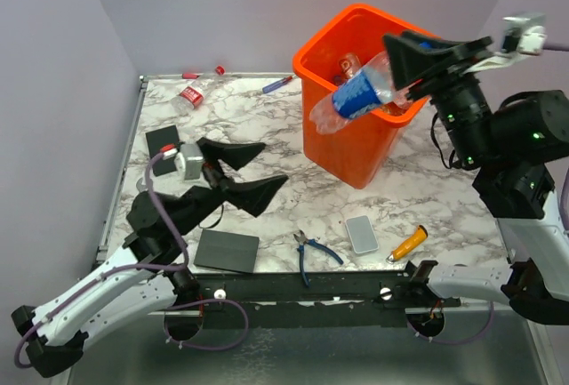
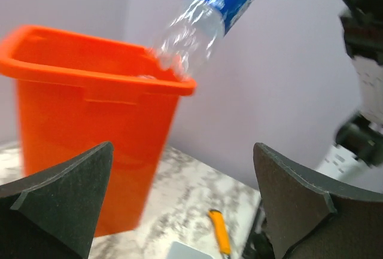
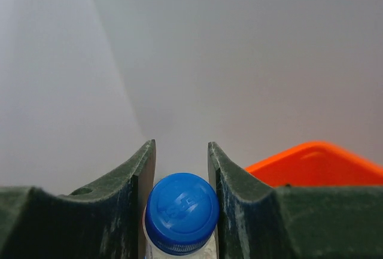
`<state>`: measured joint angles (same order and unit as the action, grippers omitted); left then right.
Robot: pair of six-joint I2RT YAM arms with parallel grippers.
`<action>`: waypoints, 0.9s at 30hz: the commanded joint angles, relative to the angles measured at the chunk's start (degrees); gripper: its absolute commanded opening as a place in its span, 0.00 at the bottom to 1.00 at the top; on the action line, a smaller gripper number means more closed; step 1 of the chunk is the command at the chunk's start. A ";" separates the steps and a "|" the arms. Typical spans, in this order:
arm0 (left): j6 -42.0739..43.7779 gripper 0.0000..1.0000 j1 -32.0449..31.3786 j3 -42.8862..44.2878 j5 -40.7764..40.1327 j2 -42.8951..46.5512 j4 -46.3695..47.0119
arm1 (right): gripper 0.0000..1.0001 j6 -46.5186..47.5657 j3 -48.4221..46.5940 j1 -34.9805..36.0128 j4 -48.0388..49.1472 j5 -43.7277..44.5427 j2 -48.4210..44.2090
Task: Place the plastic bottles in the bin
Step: Place the plastic bottle in the trash bin.
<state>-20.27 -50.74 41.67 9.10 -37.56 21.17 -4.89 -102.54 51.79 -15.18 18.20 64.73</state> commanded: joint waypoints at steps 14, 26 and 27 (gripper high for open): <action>5.32 0.99 -0.01 -8.97 -41.91 19.88 -15.04 | 0.00 22.73 -1.98 -19.21 27.15 26.14 18.95; 1.98 0.99 0.01 -7.66 -52.97 16.52 -24.85 | 0.00 -4.25 4.87 -26.13 1.64 4.83 18.10; 1.65 0.99 0.03 -7.44 -53.61 15.64 -25.32 | 0.00 -4.75 5.77 -26.15 0.76 4.16 17.80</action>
<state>-16.71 -50.74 32.60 -36.99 -18.85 0.80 -1.63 -99.55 25.36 -5.13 29.71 84.07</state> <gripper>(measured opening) 0.990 0.382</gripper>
